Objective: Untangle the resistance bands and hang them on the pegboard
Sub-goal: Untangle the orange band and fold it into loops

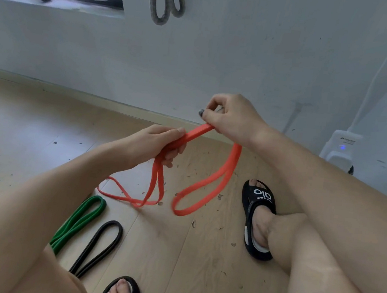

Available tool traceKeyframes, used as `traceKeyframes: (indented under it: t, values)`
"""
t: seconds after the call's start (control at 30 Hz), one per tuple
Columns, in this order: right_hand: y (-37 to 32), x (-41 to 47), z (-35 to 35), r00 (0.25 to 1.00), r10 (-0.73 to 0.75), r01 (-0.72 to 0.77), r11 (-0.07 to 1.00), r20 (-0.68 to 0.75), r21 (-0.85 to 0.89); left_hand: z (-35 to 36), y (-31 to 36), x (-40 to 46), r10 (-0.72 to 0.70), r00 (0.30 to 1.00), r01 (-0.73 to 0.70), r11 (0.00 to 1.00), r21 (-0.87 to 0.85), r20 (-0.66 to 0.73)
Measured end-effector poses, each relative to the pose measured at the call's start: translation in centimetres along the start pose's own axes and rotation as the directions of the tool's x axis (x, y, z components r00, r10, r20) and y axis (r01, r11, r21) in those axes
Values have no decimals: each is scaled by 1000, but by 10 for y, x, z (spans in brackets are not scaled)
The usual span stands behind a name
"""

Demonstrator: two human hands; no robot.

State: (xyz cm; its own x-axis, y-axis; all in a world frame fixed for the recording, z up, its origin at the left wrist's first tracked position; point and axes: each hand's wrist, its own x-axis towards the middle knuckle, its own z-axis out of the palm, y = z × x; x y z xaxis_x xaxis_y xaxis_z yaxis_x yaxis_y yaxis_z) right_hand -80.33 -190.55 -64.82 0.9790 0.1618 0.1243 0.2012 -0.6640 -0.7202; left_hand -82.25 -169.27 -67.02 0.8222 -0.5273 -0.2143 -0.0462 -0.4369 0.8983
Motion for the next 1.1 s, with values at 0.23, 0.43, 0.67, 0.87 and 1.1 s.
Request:
traceKeyframes:
  t: [0.23,0.43,0.67,0.87,1.1]
  values:
    - [8,-2,-19,999,22,-28,991,-42,-130,-2,-6,7,-31,999,34,972,234,-17]
    - [8,-8,-11,988,116,-121,992,102,40,2,1,5,63,997,-56,985,163,-41]
    - [-11,-10,17,970,12,-36,995,241,94,18,16,5,104,992,-102,994,31,-73]
    - [-8,-6,0,997,-8,7,1000,83,10,4,3,3,-32,997,25,995,94,75]
    - [8,-3,-17,990,91,-87,995,105,-45,2,1,3,35,999,-32,984,173,-14]
